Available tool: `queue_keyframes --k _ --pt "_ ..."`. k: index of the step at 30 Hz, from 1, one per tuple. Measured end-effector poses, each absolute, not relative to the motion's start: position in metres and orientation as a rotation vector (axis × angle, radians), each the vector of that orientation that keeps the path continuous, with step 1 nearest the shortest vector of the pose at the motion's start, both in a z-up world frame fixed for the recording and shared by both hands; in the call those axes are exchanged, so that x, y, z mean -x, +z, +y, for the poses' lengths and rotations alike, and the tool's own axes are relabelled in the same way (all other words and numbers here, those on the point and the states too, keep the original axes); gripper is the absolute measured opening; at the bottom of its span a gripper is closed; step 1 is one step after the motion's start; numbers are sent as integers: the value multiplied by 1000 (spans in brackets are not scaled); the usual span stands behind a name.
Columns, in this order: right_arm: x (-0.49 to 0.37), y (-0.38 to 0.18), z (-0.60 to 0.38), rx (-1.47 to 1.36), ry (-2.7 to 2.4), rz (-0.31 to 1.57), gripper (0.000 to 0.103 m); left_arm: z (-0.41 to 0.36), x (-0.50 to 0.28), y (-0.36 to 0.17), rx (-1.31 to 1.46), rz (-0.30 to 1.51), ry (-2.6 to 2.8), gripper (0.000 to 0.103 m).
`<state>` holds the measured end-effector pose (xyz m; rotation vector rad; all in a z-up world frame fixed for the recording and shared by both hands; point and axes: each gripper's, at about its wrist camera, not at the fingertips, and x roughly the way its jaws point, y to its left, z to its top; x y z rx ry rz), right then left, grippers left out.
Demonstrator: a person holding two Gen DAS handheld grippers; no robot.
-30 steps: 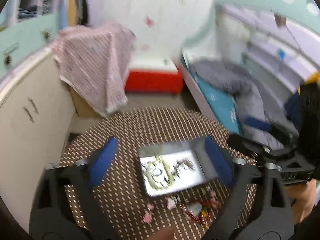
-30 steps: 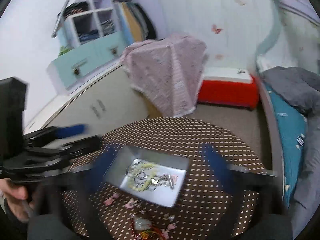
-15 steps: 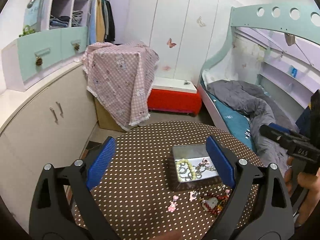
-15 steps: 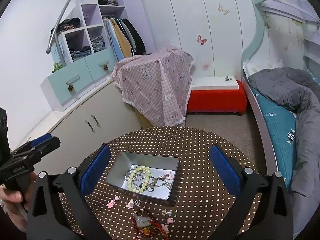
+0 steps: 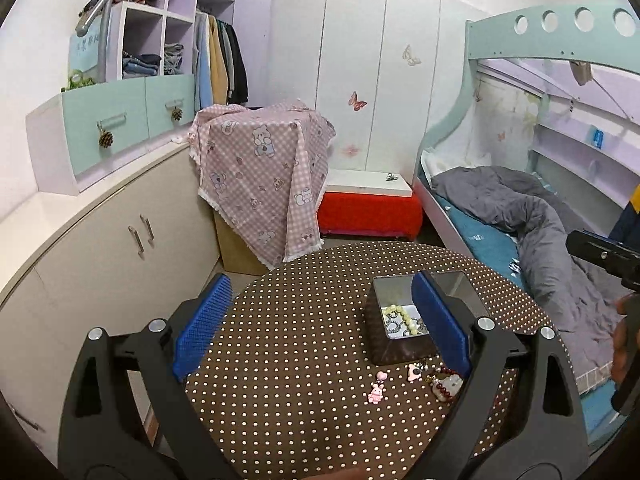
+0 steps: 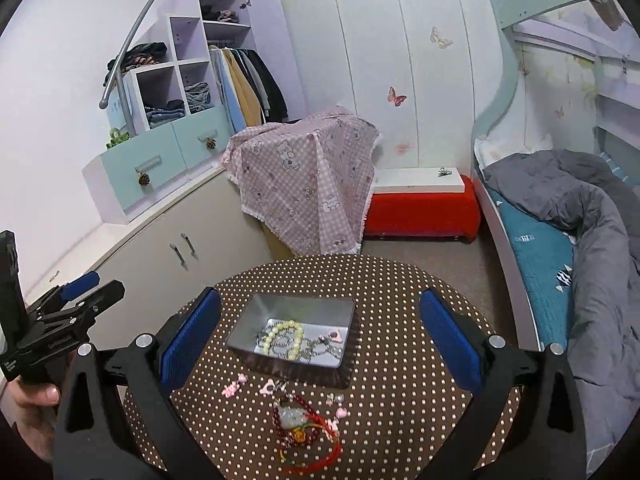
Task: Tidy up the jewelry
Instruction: 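Grasp the pink bunny charm with the left gripper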
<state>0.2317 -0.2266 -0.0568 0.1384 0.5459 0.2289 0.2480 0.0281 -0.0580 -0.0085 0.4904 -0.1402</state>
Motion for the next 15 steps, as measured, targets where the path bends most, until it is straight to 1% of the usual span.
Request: queue_keyframes --k 5,15 --pt "-219 -70 -229 -123 206 571 96 25 -240 -70 -28 486 -140 90" --pt "-208 -116 -235 -131 174 683 96 20 -236 -111 -52 581 -157 90"
